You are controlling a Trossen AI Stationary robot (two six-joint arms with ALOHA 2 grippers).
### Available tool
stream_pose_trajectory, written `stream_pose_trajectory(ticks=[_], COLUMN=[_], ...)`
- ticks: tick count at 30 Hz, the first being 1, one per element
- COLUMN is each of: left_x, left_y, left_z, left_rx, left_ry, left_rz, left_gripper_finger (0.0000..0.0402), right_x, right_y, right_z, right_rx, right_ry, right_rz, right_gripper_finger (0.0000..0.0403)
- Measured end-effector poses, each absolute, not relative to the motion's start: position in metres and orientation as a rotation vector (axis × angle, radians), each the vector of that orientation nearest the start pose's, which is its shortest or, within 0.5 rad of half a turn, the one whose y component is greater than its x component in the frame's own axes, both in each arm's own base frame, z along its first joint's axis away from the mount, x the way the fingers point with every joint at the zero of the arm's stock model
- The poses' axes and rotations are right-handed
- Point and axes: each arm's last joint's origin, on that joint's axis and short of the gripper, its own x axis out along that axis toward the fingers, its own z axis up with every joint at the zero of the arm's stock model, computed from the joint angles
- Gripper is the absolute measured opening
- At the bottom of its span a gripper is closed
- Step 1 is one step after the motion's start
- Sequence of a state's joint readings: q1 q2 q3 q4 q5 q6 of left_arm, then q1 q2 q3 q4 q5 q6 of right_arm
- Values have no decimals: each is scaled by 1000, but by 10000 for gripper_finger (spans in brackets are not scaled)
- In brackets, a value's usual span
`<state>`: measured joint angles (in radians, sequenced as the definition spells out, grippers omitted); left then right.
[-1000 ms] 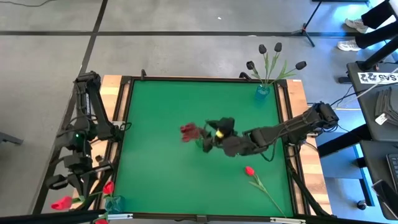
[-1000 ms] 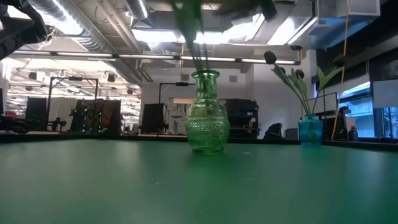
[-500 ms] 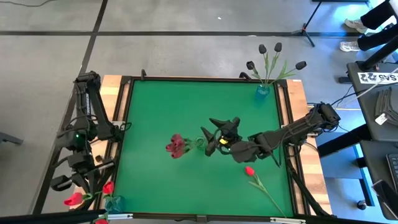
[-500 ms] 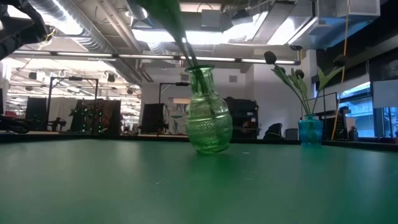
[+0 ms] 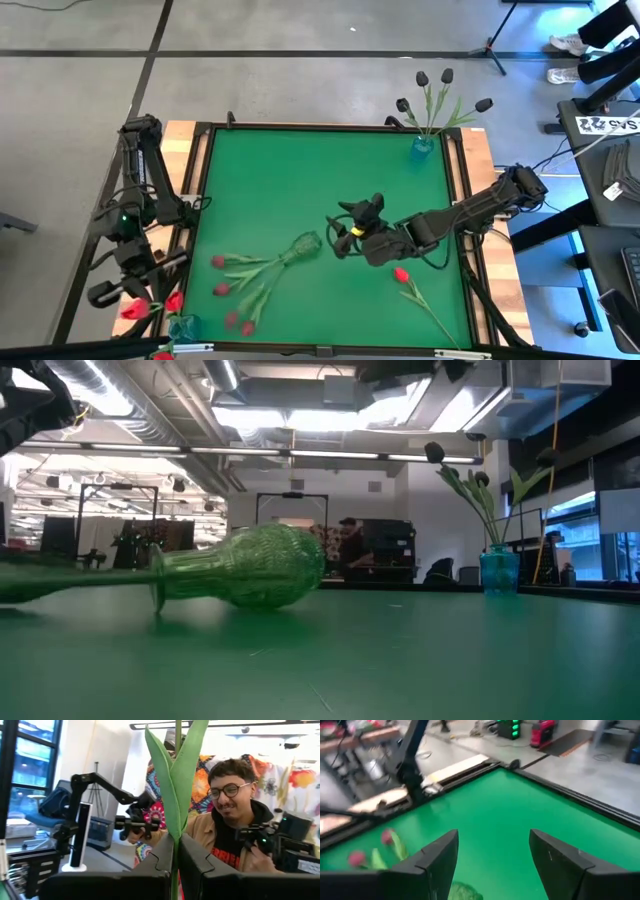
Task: Sort flowers into vase by color
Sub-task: Put the top left red flower into the bottom left blue vase
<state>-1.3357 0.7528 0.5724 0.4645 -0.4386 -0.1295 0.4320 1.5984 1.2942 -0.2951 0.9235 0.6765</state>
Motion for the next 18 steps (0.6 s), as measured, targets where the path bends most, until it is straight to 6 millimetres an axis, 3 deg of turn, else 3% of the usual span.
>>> stream_pose_trajectory(ticks=[5,13,18], left_x=[52,54,56], left_y=[-161,-159,-157], left_z=[326,325,324], left_rx=[-334,-323,-330], left_ry=[-134,-130,-115], left_rz=[-856,-757,-661], left_gripper_finger=[9,9,9], right_x=[342,411,446], right_y=[133,135,116], right_z=[283,230,230], right_rx=[152,16,-97], right_ry=[401,493,675], right_rz=[-470,-148,-61], right_gripper_finger=[243,245,284])
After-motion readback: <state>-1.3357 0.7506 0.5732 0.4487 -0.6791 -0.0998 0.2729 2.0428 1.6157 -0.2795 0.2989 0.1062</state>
